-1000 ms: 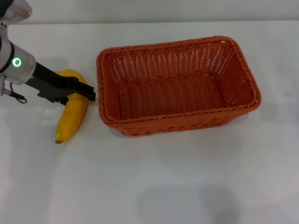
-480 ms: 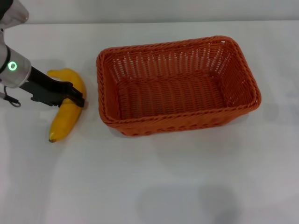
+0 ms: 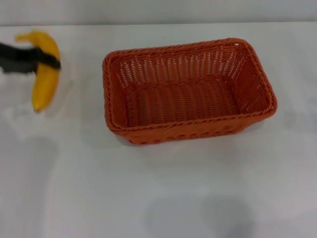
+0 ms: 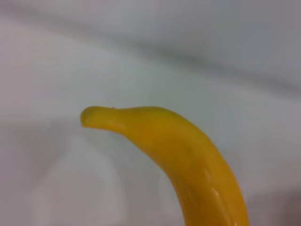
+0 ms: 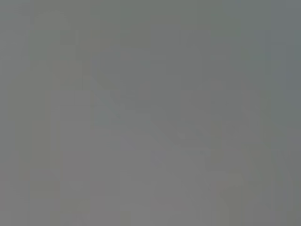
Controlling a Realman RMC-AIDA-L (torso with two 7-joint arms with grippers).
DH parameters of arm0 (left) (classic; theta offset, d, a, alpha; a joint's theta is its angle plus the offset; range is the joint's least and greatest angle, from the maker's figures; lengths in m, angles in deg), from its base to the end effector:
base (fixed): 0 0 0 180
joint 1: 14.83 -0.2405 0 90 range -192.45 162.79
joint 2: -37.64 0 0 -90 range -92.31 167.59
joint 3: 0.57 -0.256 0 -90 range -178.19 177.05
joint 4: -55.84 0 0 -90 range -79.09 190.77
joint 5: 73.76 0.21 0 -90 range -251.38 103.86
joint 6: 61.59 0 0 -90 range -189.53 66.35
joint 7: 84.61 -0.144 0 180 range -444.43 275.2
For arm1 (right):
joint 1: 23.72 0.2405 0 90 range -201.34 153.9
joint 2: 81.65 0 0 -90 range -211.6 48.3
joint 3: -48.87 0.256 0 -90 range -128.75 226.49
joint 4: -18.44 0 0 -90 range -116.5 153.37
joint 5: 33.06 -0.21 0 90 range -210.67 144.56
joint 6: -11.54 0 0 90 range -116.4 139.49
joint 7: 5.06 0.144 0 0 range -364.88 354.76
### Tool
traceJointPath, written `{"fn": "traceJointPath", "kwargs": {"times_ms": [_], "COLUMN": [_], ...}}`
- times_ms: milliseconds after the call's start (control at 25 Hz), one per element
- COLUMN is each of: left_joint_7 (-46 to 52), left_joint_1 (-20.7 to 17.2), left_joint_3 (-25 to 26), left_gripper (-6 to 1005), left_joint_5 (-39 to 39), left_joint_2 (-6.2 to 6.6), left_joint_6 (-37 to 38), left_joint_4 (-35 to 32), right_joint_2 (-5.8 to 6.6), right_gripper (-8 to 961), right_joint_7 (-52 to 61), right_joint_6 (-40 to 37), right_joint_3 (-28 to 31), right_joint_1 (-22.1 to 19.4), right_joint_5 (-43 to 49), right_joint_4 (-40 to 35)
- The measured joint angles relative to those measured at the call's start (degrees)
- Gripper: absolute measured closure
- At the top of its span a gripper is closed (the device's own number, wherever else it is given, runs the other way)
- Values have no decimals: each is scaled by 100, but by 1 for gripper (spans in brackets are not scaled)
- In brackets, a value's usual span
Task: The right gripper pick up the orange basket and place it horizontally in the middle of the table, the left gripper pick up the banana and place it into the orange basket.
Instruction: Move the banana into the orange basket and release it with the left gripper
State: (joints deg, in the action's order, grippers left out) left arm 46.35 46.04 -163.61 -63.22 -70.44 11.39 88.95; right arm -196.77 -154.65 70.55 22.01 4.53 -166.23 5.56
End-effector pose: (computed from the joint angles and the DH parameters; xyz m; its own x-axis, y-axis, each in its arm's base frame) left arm -0.2801 0.4385 0.0877 0.2316 0.8817 0.4110 0.9430 -0.0997 -0.3175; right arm 0.3743 0.3670 0.1031 0.6224 0.1052 -0.7756 -0.7827 0.0946 -0.6152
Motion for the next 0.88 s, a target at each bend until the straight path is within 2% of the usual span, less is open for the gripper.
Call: {"fn": "traceJointPath", "kwargs": {"times_ms": [200,320,400,520,600,680,880], "left_joint_7": [-1178,-1765,-1929,-2068,-2156,-2223,-2373], "left_joint_1": [27,400,799,1406,1876,2176,2811], "left_joint_3": [-4,-8,-9,-15,-17,-17,-18], "left_gripper": [508,508,508,508,508,507,507], "left_joint_5": [-1458,-1580,-1259,-593,12,367,1104], "left_joint_2": [201,230,194,15,-191,-349,-896], "left_joint_6": [853,1385,1573,1628,1616,1584,1332], "left_joint_4": [404,499,510,473,463,466,448], "right_joint_2": [7,7,6,-4,-10,-13,-16], "right_gripper": [243,243,243,243,243,243,243], "right_joint_7": [0,0,0,0,0,4,166], "right_joint_6": [-9,-15,-26,-35,-37,-38,-39], "right_joint_3": [16,21,24,72,134,168,198], "right_joint_1": [0,19,36,56,59,62,51], "right_joint_5": [0,0,1,2,2,2,2], "right_joint_4": [-9,-14,-7,14,22,28,37]}}
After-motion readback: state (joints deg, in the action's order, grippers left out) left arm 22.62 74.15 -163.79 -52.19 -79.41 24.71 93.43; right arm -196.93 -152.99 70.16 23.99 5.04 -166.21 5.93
